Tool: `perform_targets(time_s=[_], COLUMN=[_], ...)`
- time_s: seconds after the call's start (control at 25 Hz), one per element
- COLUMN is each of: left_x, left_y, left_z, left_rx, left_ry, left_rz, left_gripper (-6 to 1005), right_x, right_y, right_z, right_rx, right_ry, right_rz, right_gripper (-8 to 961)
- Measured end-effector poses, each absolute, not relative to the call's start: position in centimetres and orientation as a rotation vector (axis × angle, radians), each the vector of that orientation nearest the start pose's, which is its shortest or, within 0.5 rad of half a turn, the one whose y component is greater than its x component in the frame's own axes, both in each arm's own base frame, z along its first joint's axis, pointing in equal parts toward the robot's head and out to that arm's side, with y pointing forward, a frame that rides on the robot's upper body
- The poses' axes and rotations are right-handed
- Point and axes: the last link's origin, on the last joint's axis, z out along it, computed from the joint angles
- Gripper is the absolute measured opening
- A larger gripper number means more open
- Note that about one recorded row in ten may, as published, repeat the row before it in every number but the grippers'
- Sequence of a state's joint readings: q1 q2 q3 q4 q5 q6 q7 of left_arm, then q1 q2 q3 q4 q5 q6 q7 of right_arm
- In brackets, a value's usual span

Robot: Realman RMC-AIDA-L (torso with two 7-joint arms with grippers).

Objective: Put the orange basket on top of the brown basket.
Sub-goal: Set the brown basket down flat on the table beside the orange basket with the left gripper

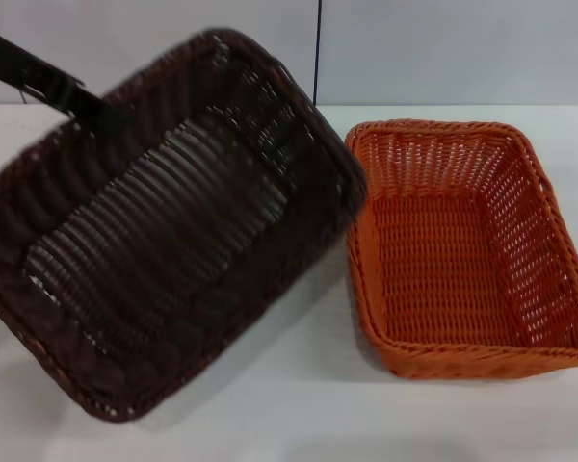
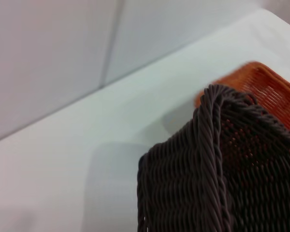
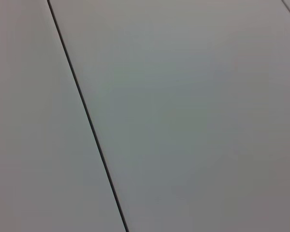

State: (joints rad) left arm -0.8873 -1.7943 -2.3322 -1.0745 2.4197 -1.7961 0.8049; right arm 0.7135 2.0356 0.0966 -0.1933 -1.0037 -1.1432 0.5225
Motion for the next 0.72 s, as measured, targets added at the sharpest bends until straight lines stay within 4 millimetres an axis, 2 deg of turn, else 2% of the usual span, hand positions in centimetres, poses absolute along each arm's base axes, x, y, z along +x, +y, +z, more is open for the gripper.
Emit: perform_targets(time_s=[0.16, 0.28, 0.32, 0.36, 0.4, 0.52, 0.72], left_x=[-15.2, -14.3, -13.8, -13.8, -13.3, -12.4, -10.8], left_y=[42.0, 42.2, 42.1, 42.1, 42.0, 42.0, 41.9], left_z=[12.6, 10.0, 8.6, 8.6, 7.5, 5.8, 3.7], left_rx=[-2.74, -2.807, -2.837, -2.837, -2.859, -2.89, -2.948], left_ry=[-0.911, -0.828, -0.772, -0.772, -0.736, -0.674, -0.575], left_rz=[0.114, 0.126, 0.154, 0.154, 0.183, 0.204, 0.186], left_gripper=[202, 202, 202, 202, 202, 201, 202], right_x=[32.5, 32.6, 32.7, 32.7, 32.7, 32.9, 33.3], right_y=[40.7, 40.4, 40.4, 40.2, 40.2, 39.9, 39.6], right_z=[13.0, 12.9, 12.8, 12.7, 12.6, 12.2, 12.1], right_rx=[-1.031, -1.028, -1.028, -1.028, -1.03, -1.031, -1.027], right_ry=[0.598, 0.596, 0.596, 0.596, 0.596, 0.612, 0.621], right_rz=[1.002, 1.006, 1.009, 1.011, 1.012, 1.013, 1.006], right_gripper=[609, 609, 609, 609, 609, 609, 609])
